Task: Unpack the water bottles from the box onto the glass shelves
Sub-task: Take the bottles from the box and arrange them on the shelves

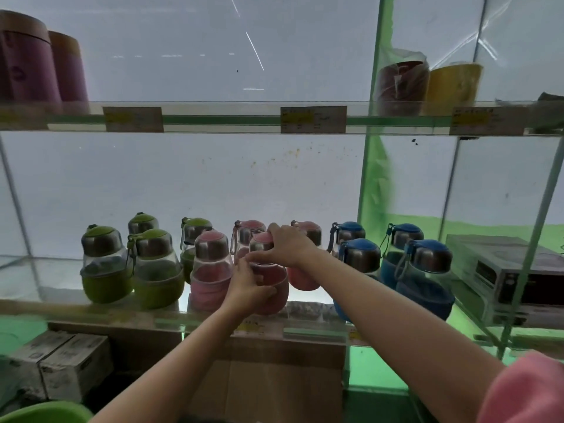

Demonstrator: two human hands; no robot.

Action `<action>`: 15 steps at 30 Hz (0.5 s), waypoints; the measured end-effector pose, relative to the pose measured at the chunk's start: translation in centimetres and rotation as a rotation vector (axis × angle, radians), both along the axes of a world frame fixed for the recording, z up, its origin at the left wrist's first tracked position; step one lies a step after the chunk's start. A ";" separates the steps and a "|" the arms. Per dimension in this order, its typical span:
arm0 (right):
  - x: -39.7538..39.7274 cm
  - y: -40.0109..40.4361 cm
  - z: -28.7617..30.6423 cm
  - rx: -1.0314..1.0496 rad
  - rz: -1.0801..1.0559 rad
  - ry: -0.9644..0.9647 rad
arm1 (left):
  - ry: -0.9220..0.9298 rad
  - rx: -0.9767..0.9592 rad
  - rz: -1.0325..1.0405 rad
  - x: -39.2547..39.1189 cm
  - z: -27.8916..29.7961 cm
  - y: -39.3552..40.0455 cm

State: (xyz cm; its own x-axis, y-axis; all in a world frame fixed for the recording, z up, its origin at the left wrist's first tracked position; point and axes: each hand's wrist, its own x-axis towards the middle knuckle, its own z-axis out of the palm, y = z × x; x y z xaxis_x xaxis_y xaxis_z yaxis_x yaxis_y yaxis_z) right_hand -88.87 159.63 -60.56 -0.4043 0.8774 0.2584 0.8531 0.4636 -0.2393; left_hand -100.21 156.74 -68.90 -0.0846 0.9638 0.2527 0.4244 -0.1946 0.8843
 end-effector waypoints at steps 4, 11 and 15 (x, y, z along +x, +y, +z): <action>0.3 0.2 0.7 -0.047 0.030 0.049 | 0.004 0.021 0.009 -0.4 -0.3 0.3; 4.7 0.2 2.0 -0.186 0.087 0.053 | -0.087 -0.110 -0.089 2.4 -1.4 0.5; 5.7 0.5 1.9 -0.211 0.092 0.064 | -0.084 -0.080 -0.125 3.3 -1.5 0.7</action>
